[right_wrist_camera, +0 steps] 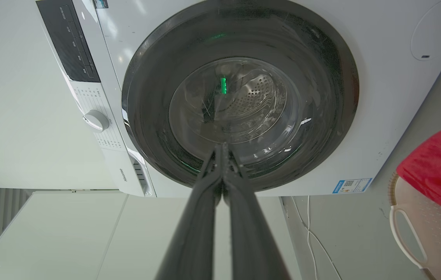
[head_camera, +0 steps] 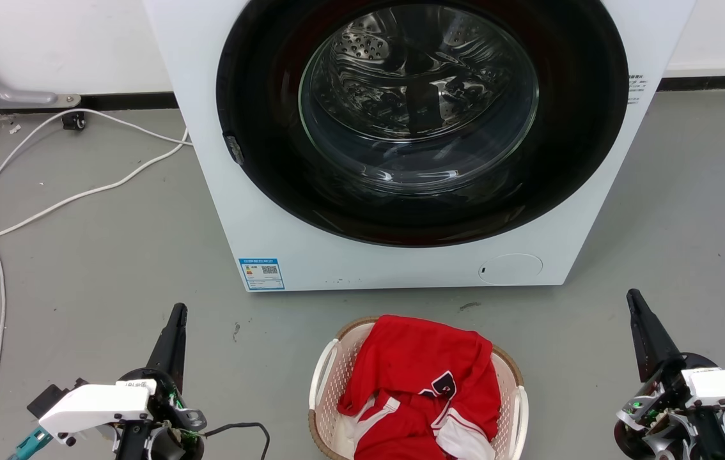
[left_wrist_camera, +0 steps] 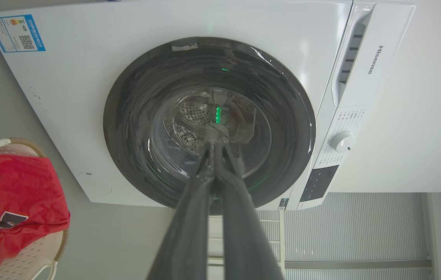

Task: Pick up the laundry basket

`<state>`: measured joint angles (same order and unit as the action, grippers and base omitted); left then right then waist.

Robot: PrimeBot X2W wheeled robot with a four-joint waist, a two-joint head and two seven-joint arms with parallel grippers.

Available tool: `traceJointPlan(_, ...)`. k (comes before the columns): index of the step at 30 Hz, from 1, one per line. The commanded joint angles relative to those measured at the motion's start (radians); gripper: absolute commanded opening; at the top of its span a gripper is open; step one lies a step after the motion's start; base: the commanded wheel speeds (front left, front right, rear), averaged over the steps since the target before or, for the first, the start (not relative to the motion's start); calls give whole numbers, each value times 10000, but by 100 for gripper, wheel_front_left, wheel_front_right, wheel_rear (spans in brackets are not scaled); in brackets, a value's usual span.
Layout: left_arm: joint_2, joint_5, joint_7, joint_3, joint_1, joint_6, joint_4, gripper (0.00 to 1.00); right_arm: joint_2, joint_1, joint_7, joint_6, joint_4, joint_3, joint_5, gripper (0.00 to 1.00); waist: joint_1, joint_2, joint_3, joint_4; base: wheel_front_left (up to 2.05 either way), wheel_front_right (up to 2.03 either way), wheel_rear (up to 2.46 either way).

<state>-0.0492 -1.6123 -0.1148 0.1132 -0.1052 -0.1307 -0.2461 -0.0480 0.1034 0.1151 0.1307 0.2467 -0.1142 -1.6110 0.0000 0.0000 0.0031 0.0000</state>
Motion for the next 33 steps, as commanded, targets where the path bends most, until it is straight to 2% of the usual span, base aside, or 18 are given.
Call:
traceJointPlan(1,-20,-16,-19,21,-76,-28,2,0,-43,105,11,0,-33,10,-41,0,0,0,0,0,0,0,0)
traceJointPlan(28,-20,-16,-19,21,-76,-28,2,0,-43,105,11,0,-34,11,-41,0,0,0,0,0,0,0,0)
traceJointPlan(29,6,2,4,-4,16,0,-36,100,4,-14,0,2,40,-2,2,100,0,0,0,0,0,0,0)
traceJointPlan(33,31,36,105,-47,182,0,-142,100,29,-179,-101,0,204,33,79,100,0,0,3,1,0,0,0)
